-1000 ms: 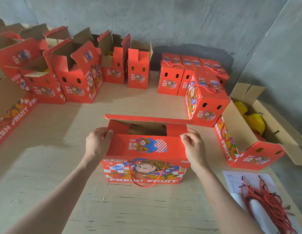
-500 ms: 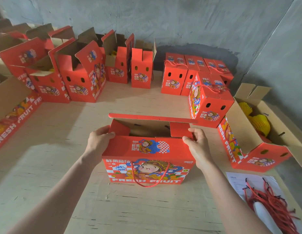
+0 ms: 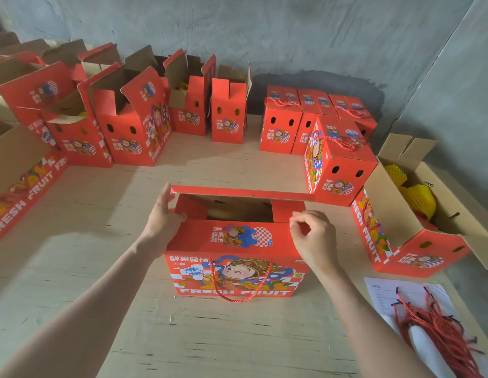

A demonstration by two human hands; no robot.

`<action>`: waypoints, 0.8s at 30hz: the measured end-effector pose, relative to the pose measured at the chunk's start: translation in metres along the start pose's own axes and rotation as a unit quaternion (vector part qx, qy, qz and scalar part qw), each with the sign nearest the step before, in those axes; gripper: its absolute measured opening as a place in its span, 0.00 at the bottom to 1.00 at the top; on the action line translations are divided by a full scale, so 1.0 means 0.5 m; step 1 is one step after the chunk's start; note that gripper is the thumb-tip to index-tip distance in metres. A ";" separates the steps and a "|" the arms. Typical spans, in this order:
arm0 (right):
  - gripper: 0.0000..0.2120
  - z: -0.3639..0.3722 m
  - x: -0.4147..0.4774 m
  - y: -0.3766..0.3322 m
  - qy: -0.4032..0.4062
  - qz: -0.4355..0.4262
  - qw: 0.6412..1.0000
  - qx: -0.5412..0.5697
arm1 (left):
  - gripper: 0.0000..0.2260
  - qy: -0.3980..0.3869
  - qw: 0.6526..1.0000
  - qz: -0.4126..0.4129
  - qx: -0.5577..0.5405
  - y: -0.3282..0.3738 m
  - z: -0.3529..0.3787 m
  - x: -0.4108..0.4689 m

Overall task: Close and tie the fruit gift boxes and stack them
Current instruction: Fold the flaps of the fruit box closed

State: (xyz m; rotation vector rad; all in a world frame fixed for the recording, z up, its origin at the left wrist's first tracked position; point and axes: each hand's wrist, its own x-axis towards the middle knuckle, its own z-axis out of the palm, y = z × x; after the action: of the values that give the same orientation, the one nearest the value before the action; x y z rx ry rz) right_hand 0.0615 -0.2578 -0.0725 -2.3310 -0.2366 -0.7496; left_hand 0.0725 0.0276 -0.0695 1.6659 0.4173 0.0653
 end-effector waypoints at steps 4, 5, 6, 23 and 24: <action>0.18 -0.002 -0.002 -0.008 0.008 0.114 0.989 0.093 | 0.30 0.010 0.985 0.148 0.086 -0.013 0.001 -0.006; 0.21 -0.005 -0.005 -0.010 0.007 0.133 0.984 0.120 | 0.26 0.024 0.982 0.162 0.095 -0.016 0.000 -0.006; 0.24 -0.007 -0.008 -0.011 -0.003 0.147 0.978 0.145 | 0.23 0.037 0.980 0.168 0.101 -0.019 0.000 -0.006; 0.23 -0.028 0.048 0.035 -0.271 0.074 0.959 0.029 | 0.25 -0.054 0.952 0.183 0.240 -0.010 -0.019 -0.002; 0.24 -0.032 0.058 0.040 -0.298 0.068 0.951 0.033 | 0.26 -0.062 0.948 0.182 0.255 -0.006 -0.020 0.002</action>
State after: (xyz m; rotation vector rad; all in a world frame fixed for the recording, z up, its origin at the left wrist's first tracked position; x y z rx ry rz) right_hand 0.0853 -0.2843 -0.0570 -2.4213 -0.3502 0.0491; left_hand 0.0698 0.0374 -0.0709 2.2317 0.0197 0.1330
